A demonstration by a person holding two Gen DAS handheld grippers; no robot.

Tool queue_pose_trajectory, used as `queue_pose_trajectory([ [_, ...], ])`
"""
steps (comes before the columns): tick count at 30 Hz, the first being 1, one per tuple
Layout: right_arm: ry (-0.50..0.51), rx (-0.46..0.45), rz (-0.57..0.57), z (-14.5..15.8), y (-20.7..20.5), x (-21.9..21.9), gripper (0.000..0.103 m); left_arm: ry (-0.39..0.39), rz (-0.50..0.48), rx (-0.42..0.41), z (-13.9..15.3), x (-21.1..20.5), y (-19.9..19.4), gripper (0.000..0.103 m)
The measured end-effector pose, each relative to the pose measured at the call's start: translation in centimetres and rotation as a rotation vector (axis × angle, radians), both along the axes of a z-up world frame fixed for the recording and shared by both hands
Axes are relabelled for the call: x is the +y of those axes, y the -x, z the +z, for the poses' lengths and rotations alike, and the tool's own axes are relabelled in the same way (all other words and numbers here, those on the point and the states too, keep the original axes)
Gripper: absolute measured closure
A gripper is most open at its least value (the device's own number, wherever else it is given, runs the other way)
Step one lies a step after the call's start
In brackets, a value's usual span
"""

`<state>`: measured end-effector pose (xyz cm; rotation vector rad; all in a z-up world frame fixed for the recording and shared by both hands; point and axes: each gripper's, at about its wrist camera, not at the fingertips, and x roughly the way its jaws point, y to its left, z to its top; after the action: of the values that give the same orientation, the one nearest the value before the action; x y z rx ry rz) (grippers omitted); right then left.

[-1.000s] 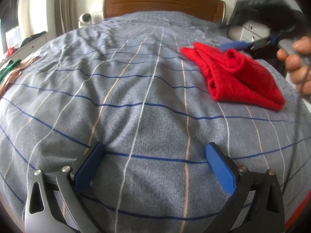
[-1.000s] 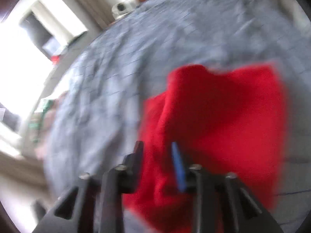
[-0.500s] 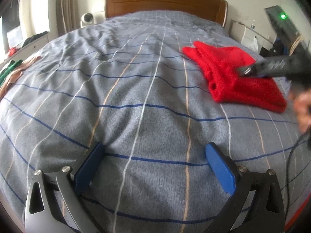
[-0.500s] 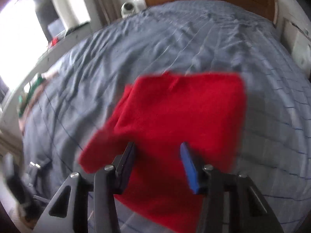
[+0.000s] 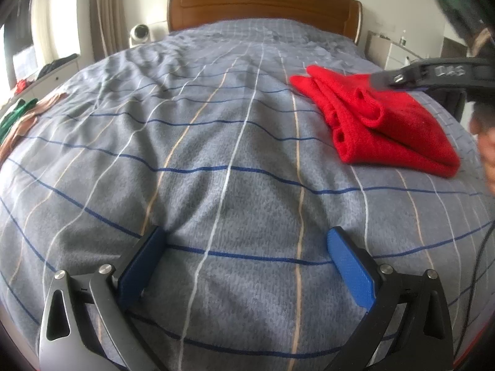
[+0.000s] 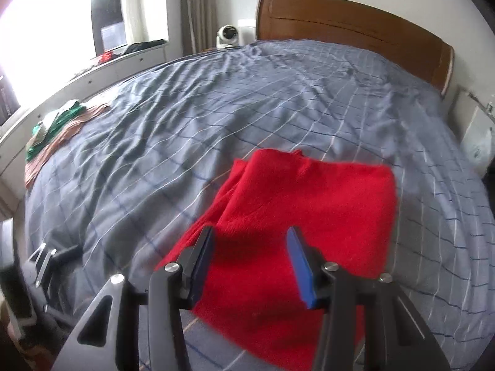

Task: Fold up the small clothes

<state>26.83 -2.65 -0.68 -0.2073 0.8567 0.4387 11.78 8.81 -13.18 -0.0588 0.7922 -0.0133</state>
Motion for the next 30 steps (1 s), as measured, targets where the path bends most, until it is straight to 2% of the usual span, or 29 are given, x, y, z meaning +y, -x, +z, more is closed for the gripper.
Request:
queue_pose_trajectory([
  [2, 0.001, 0.036, 0.007, -1.2, -0.3, 1.3, 0.055, -0.001, 0.001, -0.006, 0.0, 0.0, 0.1, 0.000],
  [4, 0.001, 0.118, 0.066, -3.1, 0.0, 3.0, 0.054, -0.003, 0.000, -0.011, 0.0, 0.0, 0.2, 0.000],
  [6, 0.042, 0.087, 0.101, -3.4, 1.6, 4.2, 0.052, -0.001, -0.001, -0.012, 0.0, 0.0, 0.3, 0.000],
  [8, 0.034, 0.045, 0.129, -2.7, 3.0, 4.4, 0.052, -0.001, -0.001, -0.012, 0.0, 0.0, 0.3, 0.000],
  [11, -0.031, 0.005, 0.102, -0.5, 4.3, 2.3, 0.052, -0.001, 0.000, -0.011, -0.1, 0.0, 0.3, 0.000],
  [14, -0.078, -0.050, -0.003, 1.7, 5.2, -2.2, 0.051, -0.004, -0.001, -0.007, 0.0, 0.0, 0.3, 0.000],
  [17, -0.095, -0.068, -0.089, 1.8, 5.9, -5.5, 0.045, -0.012, 0.001, -0.005, -0.1, -0.1, 0.2, 0.000],
  [19, -0.100, -0.009, -0.125, 0.2, 5.8, -6.9, 0.044, -0.017, 0.003, -0.006, -0.1, -0.2, 0.3, 0.000],
  [22, -0.127, 0.136, -0.138, -3.0, 5.7, -7.7, 0.044, -0.018, 0.005, -0.008, 0.0, -0.2, 0.3, 0.000],
  [25, -0.171, 0.120, -0.136, -3.2, 7.9, -8.1, 0.042, -0.022, -0.002, -0.008, 0.1, -0.2, 0.5, 0.000],
  [30, -0.217, 0.148, -0.116, -3.1, 11.1, -9.9, 0.040, -0.012, -0.006, 0.012, 0.5, 0.0, 0.6, 0.000],
])
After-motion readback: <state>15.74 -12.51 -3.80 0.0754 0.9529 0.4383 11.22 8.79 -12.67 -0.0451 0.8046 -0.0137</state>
